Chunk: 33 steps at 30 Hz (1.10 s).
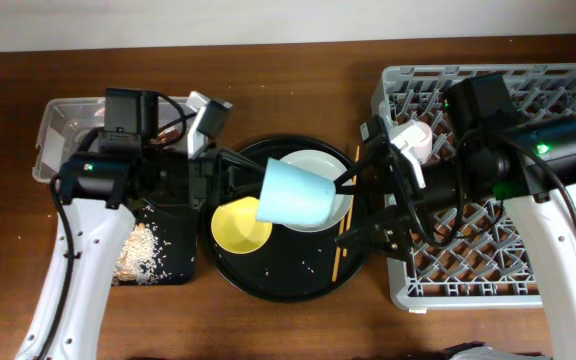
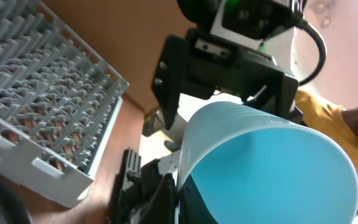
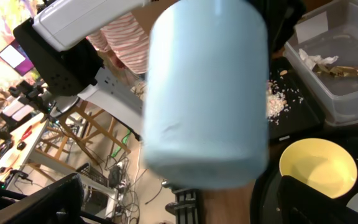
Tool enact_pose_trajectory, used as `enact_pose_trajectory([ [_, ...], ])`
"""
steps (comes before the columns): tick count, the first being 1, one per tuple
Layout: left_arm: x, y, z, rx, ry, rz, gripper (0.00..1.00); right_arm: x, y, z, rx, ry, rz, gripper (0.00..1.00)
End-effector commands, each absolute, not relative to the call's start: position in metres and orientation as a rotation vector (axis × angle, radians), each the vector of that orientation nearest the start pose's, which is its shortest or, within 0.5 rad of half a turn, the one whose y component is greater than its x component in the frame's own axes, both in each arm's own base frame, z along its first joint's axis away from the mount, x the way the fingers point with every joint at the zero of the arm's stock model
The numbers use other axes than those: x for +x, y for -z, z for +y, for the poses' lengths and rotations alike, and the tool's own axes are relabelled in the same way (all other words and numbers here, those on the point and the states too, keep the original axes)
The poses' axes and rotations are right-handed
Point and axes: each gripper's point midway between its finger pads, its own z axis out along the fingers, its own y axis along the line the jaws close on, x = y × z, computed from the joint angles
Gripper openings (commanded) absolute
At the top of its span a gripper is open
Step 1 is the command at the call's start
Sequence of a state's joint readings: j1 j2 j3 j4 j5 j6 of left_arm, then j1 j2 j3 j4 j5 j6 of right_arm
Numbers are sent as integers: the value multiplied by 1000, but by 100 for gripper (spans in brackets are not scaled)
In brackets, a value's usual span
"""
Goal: Sort waste into correct bins and load items into the dishwasher rack
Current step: 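Grasp the blue cup with the right gripper from the left gripper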
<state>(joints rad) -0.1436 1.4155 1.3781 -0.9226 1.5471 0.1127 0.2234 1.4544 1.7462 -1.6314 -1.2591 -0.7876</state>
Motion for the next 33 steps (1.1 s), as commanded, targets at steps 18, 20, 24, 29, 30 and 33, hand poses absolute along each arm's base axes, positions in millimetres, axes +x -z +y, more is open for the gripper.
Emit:
enact_pose_trajectory([
  [18, 216, -383, -213, 929, 1860, 1717, 0, 181, -392, 235, -1323, -1543, 1644, 98],
  [20, 215, -385, -213, 933, 1856, 1713, 0, 179, -395, 236, -1313, -1570, 1628, 98],
  [24, 214, -385, -213, 935, 1854, 1710, 0, 179, -397, 236, -1310, -1578, 1620, 98],
  [29, 214, -385, -213, 935, 1854, 1710, 0, 185, -394, 238, -1311, -1576, 1616, 97],
  [30, 214, -385, -213, 935, 1854, 1710, 0, 186, -393, 238, -1309, -1581, 1616, 97],
  [33, 214, -385, -213, 936, 1854, 1710, 0, 191, -397, 241, -1298, -1615, 1575, 96],
])
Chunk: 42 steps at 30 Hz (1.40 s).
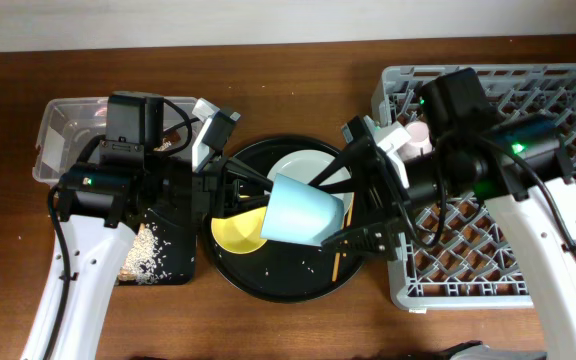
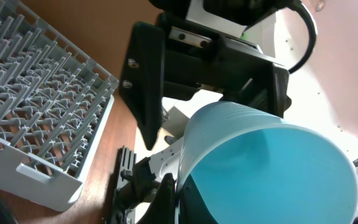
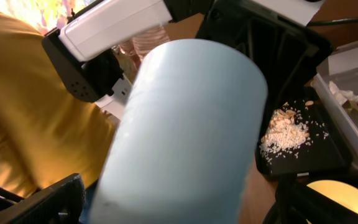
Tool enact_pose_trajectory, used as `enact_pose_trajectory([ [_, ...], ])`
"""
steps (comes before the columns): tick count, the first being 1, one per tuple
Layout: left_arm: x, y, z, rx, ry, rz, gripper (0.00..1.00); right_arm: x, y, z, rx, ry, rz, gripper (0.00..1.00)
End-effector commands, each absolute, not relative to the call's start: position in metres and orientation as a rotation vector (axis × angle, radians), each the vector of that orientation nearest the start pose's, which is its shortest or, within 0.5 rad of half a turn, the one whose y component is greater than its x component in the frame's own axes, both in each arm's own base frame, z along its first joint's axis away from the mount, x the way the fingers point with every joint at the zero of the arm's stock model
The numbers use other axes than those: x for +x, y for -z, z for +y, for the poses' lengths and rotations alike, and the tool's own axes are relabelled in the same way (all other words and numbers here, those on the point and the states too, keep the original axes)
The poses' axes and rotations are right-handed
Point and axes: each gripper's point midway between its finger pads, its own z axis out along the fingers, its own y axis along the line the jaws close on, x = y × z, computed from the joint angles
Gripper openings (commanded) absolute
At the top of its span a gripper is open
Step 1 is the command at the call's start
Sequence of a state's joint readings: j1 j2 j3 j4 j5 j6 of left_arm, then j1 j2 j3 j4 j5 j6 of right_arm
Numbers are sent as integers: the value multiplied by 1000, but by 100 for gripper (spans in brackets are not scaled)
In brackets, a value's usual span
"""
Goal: Sort waste into correct bins and load items into the dishwasher rack
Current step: 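Grasp the blue cup with the right gripper from the left gripper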
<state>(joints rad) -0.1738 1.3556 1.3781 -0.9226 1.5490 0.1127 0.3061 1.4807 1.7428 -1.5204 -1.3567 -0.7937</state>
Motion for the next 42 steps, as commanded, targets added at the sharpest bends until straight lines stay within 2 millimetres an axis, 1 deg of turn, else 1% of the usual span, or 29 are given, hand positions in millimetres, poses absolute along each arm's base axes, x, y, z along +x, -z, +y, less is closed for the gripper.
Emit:
enact_pose_trajectory([
  [1, 214, -385, -213, 936, 1854, 1710, 0, 192, -397, 242, -1295, -1624, 1567, 96],
  [5, 214, -385, -213, 936, 1853, 1709, 0, 198, -391, 245, -1286, -1643, 1590, 93],
  [8, 214, -385, -213, 936, 1851, 1711, 0, 198, -386, 250, -1299, -1665, 1596, 84],
  [12, 219, -383, -214, 947, 1806, 1712, 0, 199, -382, 254, -1305, -1680, 1608, 80],
  [17, 225, -382, -214, 972, 1745, 1693, 0, 202, -378, 253, -1308, -1663, 1629, 80],
  [27, 228, -385, -215, 998, 1717, 1660, 0, 204, -378, 254, -1319, -1644, 1612, 79],
  [28, 228, -385, -215, 1001, 1714, 1655, 0, 204, -378, 254, -1319, -1644, 1612, 78],
  [30, 228, -385, -215, 1001, 1714, 1655, 0, 204, -378, 254, -1319, -1643, 1612, 73],
  [33, 228, -385, -215, 1001, 1714, 1656, 0, 205, -378, 254, -1319, -1642, 1612, 71],
  [37, 228, -385, -215, 1001, 1714, 1656, 5, 207, -378, 255, -1329, -1624, 1590, 68],
  [42, 230, -383, -215, 991, 1699, 1676, 11, 212, -379, 252, -1320, -1609, 1585, 69],
])
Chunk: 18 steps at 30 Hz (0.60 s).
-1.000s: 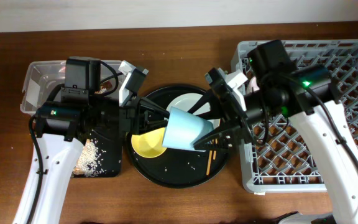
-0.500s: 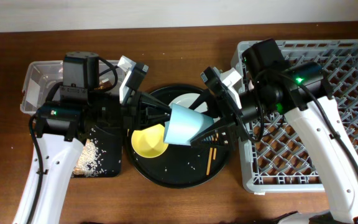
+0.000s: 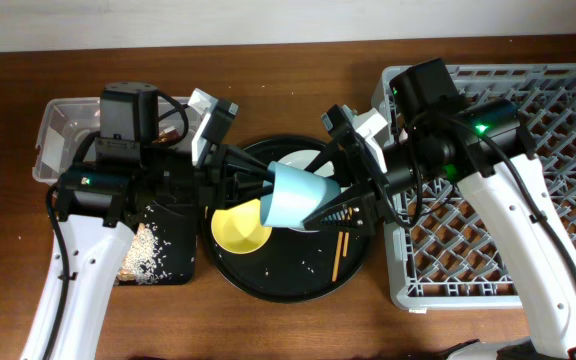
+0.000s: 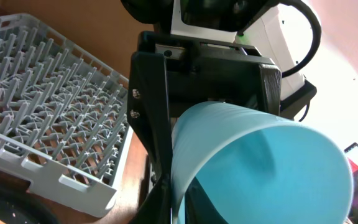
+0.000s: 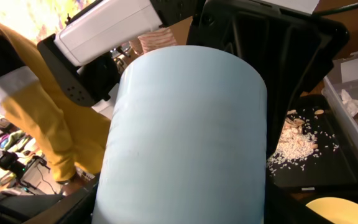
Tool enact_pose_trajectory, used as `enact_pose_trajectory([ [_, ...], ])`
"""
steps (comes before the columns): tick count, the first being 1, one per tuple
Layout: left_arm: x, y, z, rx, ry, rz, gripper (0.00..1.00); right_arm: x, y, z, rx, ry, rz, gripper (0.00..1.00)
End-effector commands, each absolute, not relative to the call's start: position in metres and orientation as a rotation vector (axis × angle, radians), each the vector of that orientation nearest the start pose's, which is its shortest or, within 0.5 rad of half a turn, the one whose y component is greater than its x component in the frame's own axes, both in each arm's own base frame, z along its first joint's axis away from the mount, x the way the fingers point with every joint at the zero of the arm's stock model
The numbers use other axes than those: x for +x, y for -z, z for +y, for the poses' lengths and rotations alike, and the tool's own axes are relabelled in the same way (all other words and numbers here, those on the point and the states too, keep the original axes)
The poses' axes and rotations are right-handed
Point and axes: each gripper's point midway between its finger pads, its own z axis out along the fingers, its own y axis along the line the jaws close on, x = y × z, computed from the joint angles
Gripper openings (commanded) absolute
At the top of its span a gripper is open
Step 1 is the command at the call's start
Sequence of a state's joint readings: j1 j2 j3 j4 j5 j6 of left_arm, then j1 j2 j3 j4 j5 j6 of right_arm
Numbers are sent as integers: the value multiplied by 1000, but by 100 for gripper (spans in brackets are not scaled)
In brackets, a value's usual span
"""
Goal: Sort waste into correct bins and load items into the dishwasher rack
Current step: 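Grasp the blue cup with the right gripper from the left gripper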
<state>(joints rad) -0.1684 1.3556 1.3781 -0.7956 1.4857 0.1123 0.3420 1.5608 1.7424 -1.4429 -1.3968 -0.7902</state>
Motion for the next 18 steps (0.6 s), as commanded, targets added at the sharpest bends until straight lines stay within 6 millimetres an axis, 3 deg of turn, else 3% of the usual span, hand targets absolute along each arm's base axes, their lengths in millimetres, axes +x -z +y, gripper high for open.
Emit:
enact_pose_trajectory([
  [1, 232, -380, -215, 981, 1688, 1694, 11, 215, -379, 250, -1301, -1608, 1600, 69],
  [6, 236, -368, -214, 927, 1650, 1790, 11, 230, -379, 236, -1226, -1585, 1642, 69],
  [12, 235, -367, -214, 919, 1657, 1804, 12, 233, -380, 233, -1214, -1579, 1642, 69],
  [18, 246, -356, -213, 889, 1560, 1869, 32, 234, -375, 233, -1223, -1549, 1670, 69],
])
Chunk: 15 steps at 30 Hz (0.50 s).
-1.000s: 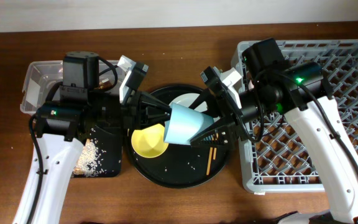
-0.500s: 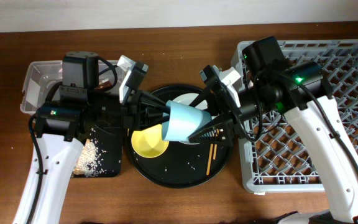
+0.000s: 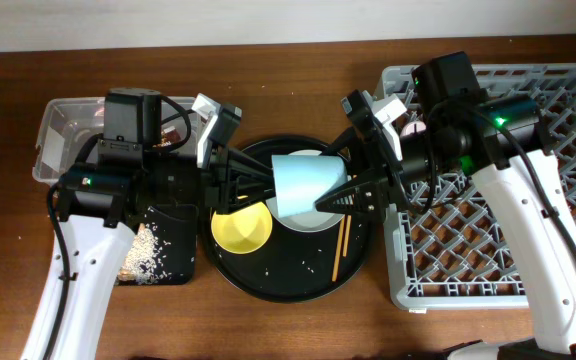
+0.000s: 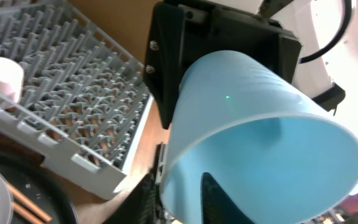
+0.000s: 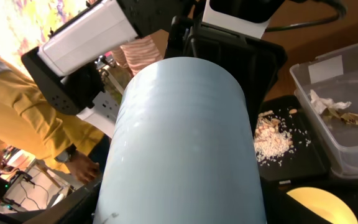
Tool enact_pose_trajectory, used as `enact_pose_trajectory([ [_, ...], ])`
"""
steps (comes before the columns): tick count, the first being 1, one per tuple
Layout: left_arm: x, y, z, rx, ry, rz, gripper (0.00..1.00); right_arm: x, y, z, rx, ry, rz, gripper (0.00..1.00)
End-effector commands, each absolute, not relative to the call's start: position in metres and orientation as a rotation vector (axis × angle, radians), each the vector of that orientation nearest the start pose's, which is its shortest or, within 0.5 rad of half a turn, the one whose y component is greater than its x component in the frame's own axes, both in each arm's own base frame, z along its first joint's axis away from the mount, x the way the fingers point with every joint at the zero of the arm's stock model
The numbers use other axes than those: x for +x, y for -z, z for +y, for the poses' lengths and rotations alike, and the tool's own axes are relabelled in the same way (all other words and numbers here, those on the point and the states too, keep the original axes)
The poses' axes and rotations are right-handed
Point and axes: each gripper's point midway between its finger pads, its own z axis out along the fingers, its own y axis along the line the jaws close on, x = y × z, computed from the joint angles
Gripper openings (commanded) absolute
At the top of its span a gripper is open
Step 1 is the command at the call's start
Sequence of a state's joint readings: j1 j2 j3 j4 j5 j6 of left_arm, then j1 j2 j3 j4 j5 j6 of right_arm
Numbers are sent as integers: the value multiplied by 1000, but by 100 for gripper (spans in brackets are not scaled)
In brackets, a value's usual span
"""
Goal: Sort waste into correct bins and load items into the dishwasher rack
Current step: 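Grasp the blue cup with the right gripper from the left gripper, then open the left gripper and carry the blue cup to the rack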
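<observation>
A light blue cup (image 3: 308, 183) hangs on its side above the round black tray (image 3: 268, 285), mouth to the left. My right gripper (image 3: 344, 190) is shut on its base end; in the right wrist view the cup (image 5: 185, 137) fills the space between the fingers. My left gripper (image 3: 261, 184) is open, one finger (image 4: 219, 200) inside the cup's mouth (image 4: 260, 162) and the other outside the rim, each a little off the wall. The grey dishwasher rack (image 3: 568, 290) is to the right.
On the black tray lie a yellow bowl (image 3: 241, 228), a white plate (image 3: 313, 216) and chopsticks (image 3: 338, 245). A pink cup stands in the rack. A clear bin (image 3: 60, 125) with scraps and a black tray of rice (image 3: 148, 255) are at the left.
The cup has moved a little right and up in the overhead view. My left gripper's fingers have come off the cup's rim, while the right gripper holds its base end.
My left gripper held the blue cup by its rim over the tray, with the right gripper open near its base. The right gripper's fingers then stood around the base and shut on it. Now the left gripper is open and the right one holds the cup.
</observation>
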<state>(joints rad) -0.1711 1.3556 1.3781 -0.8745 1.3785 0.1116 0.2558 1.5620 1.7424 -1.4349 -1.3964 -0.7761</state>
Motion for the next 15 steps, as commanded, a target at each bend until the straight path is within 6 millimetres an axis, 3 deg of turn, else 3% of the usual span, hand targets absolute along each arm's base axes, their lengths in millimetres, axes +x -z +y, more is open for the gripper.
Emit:
enact_pose_trajectory([
  [1, 247, -355, -213, 888, 1557, 1871, 35, 235, -372, 232, -1228, -1532, 1685, 69],
  [3, 247, -355, -213, 888, 1557, 1871, 45, 237, -368, 232, -1236, -1507, 1707, 69],
  [10, 254, -348, -211, 864, 1488, 1916, 50, 252, -361, 217, -1137, -1475, 1818, 68],
  [15, 264, -343, -203, 809, 1441, 1961, 51, 275, -340, 190, -957, -1363, 2070, 68],
])
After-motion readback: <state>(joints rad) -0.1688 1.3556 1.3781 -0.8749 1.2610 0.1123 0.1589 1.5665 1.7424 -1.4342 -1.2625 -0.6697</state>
